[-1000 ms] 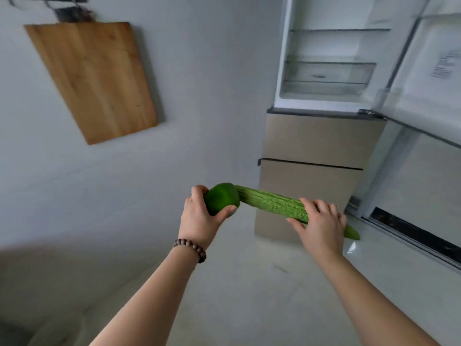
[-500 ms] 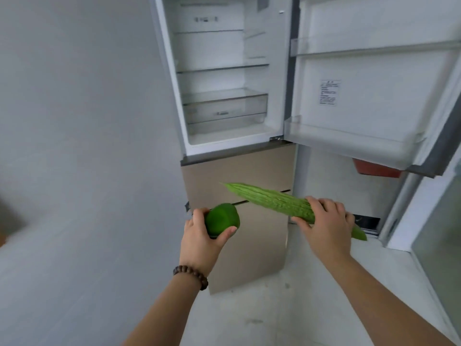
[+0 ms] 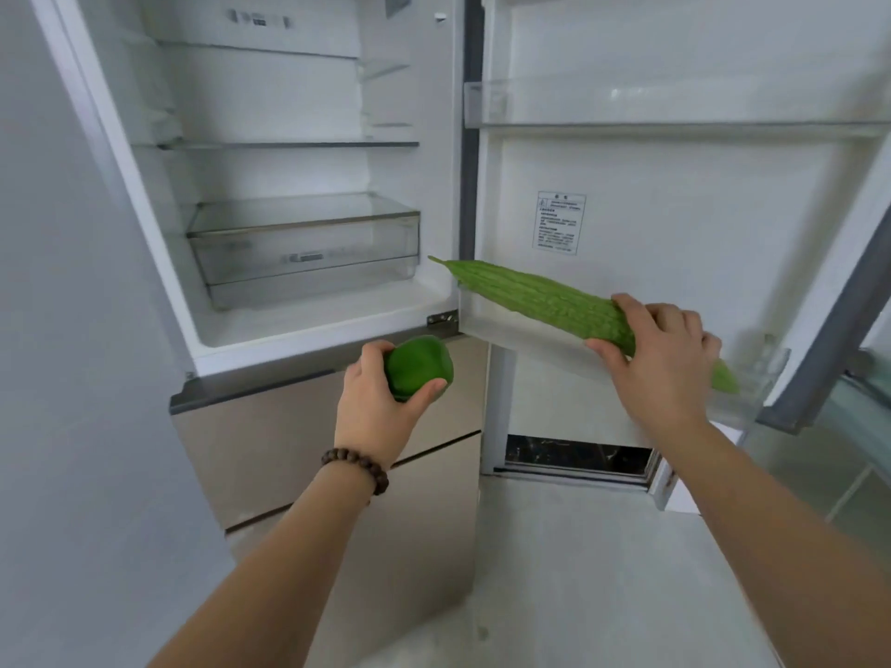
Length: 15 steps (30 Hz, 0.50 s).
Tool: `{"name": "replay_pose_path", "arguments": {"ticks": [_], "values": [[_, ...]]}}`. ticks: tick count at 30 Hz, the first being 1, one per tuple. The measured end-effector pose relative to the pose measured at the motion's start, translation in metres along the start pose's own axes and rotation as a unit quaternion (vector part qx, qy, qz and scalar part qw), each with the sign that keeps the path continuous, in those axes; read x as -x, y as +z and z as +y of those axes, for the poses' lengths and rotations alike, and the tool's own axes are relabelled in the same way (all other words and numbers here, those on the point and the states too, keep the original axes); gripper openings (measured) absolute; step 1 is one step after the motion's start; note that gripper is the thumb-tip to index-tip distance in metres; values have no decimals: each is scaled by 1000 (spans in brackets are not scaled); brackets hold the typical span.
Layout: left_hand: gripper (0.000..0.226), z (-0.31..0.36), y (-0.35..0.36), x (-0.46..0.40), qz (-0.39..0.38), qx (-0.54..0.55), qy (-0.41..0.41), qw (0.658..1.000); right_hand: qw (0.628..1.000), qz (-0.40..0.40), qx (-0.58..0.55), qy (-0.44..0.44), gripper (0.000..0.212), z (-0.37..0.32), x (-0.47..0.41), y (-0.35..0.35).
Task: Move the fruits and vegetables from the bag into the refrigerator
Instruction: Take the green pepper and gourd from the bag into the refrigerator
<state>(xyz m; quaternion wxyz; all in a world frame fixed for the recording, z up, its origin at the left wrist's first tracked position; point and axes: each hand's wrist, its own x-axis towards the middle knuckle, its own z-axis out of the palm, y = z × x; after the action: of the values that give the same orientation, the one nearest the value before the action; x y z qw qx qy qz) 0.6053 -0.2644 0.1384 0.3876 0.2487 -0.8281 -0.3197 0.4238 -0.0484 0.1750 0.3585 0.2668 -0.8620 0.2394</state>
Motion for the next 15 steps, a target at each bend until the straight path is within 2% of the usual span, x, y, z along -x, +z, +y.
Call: {"name": "replay_pose_path", "arguments": {"ticks": [3,7,10,15], "values": [[65,3,13,-35,-9,7,14,1000,1000,4,17,3,41,6,-37,9],[64,-1,20,-69,-8,19,35,999,997,-52,63,11,36,14,-68,16],[62,-8,25,-86,-20,25,43,999,989,-122,85,7,38,25,-85,18],[61,-20,34,-105,-54,38,45,997,959,-273,60,38,43,39,-104,29]]}}
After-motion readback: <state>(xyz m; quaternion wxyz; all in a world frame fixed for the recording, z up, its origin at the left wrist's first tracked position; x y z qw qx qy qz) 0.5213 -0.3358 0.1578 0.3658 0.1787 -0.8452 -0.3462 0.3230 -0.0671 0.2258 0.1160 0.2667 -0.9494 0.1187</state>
